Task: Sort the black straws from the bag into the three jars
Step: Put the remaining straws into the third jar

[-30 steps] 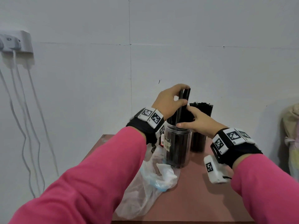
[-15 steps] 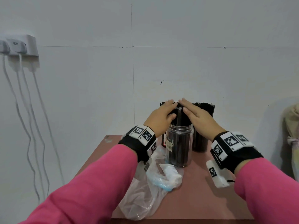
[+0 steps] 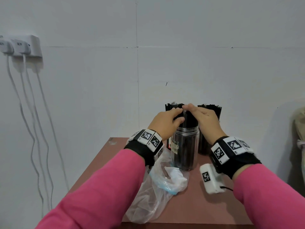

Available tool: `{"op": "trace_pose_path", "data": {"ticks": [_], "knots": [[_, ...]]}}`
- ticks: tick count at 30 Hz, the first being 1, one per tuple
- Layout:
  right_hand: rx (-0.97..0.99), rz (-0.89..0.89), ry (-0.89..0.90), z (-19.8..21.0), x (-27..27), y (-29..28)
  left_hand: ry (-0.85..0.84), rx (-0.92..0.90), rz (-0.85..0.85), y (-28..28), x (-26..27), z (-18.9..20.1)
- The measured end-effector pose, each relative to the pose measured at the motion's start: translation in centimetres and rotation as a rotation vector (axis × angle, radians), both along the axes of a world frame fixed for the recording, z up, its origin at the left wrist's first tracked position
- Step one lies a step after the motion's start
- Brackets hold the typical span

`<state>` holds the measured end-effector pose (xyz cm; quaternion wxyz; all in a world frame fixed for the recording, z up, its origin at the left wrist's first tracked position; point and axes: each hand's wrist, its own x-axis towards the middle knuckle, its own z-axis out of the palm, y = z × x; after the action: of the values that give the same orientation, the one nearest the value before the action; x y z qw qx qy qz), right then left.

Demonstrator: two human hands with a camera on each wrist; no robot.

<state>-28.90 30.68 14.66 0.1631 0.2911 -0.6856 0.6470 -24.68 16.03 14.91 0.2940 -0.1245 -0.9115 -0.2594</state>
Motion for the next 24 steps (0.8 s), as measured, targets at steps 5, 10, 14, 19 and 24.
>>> {"op": "trace_pose_path", "data": {"ticks": [5, 10, 14, 19, 24], "knots": [[-0.169, -0.045, -0.056, -0.2, -0.2, -1.7, 0.091, 0.207, 0.010, 1.0, -0.3, -0.6], [0.205, -0.208, 0.086, 0.2, -0.8, -1.6, 0.103, 0.188, 0.035, 0.8, -0.7, -0.9], [0.403, -0.156, 0.100, 0.8, -0.7, -0.7, 0.062, 0.105, 0.048, 0.5, -0.5, 0.0], [0.564, -0.135, 0.081, 2.5, -0.7, 0.4, -0.050, 0.039, 0.024, -0.4, 0.1, 1.6], [0.783, -0.227, 0.178, 2.1, -0.8, 0.3, -0.158, -0.068, 0.010, -0.8, 0.1, 3.3]]}}
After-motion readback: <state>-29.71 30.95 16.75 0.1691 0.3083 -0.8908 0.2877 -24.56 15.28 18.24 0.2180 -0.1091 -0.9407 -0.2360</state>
